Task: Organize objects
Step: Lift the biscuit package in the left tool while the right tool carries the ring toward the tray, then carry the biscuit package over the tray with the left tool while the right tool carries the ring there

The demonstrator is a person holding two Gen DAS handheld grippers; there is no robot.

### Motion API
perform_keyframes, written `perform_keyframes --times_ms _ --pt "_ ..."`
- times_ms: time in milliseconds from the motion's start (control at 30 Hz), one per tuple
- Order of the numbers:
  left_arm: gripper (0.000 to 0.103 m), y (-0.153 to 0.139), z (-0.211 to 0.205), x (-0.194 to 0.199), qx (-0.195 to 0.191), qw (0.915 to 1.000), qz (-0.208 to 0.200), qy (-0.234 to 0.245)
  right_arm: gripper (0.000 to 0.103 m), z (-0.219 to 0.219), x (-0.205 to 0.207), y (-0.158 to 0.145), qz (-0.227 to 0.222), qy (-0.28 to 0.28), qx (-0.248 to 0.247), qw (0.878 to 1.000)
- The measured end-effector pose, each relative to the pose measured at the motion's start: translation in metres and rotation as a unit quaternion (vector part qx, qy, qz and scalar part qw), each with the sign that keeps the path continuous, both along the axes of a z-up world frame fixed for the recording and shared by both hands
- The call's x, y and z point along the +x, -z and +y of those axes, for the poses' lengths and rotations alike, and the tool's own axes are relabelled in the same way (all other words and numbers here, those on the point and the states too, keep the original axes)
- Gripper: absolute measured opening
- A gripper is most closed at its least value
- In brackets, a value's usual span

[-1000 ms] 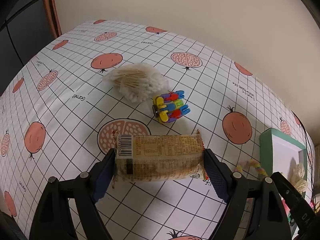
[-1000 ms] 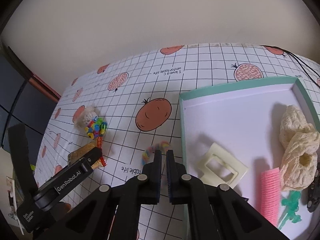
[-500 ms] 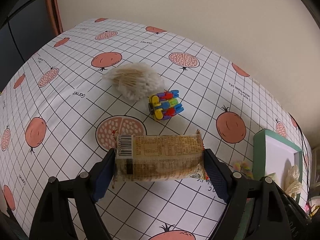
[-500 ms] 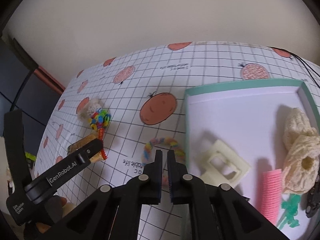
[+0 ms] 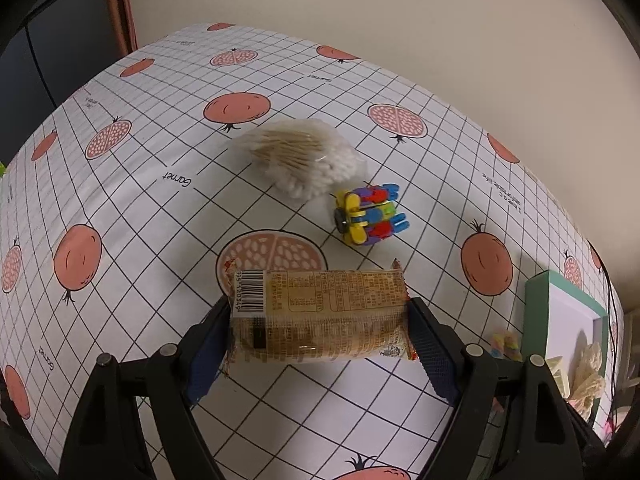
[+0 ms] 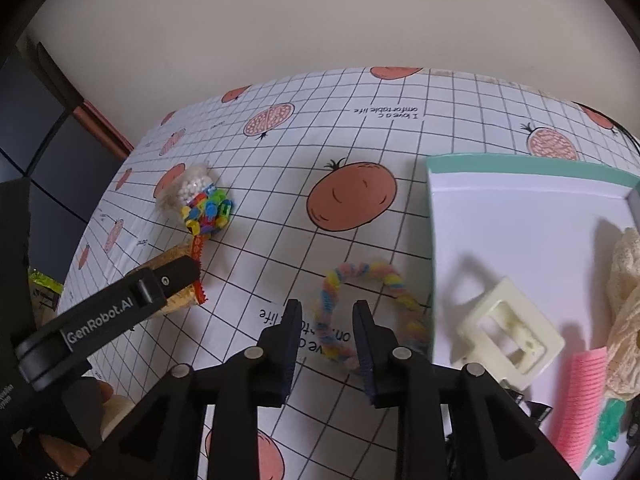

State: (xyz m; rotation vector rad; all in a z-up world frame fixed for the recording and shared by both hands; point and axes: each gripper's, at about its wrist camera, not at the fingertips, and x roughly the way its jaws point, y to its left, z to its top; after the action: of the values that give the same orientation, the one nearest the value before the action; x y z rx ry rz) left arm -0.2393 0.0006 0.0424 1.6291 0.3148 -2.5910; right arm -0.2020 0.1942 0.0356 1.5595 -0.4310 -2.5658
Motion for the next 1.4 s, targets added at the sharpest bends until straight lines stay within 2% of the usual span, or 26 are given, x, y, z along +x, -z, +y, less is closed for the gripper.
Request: perform_keyframes --times_ms 367,467,533,600,833,1000,1167,1400 --pt "0.086 0.006 -0.009 -0.002 0.006 0.9999 -0.007 -0.005 0.031 -0.012 -0.007 0.01 -0.004 -0.004 0.032 0.999" --pt "0.086 0.008 -0.011 -0.003 0.006 0.9999 -0.009 -0.005 0.024 -0.011 -0.009 0.011 -0.004 0.001 0.039 0.999" --pt "0.086 0.009 -0.012 -0.004 0.006 0.9999 -0.009 -0.005 0.013 -0.01 -0.008 0.011 -0.005 0.006 0.046 0.999" --pt "0.086 0.008 -0.012 -0.004 0.006 0.9999 -0.009 -0.005 0.008 -0.009 -0.008 0.012 -0.006 0.003 0.039 0.999" --pt "0.086 0.004 -0.011 -0.003 0.012 0.9999 -0.005 -0.005 0.008 -0.011 -0.005 -0.003 0.016 0.001 0.034 0.999" --pt "0.086 -0.012 -0.006 -0.001 0.023 0.9996 0.013 -0.001 0.008 -0.003 0.001 -0.022 0.038 0.011 0.015 0.999" --pt "0.086 -0.032 0.005 0.003 0.029 0.9989 0.036 0.011 0.008 0.004 0.007 -0.036 0.054 0.016 0.022 0.998" --pt "0.086 -0.039 0.026 0.006 0.03 0.998 0.046 0.03 0.008 0.03 0.017 -0.046 0.061 0.034 0.03 0.997"
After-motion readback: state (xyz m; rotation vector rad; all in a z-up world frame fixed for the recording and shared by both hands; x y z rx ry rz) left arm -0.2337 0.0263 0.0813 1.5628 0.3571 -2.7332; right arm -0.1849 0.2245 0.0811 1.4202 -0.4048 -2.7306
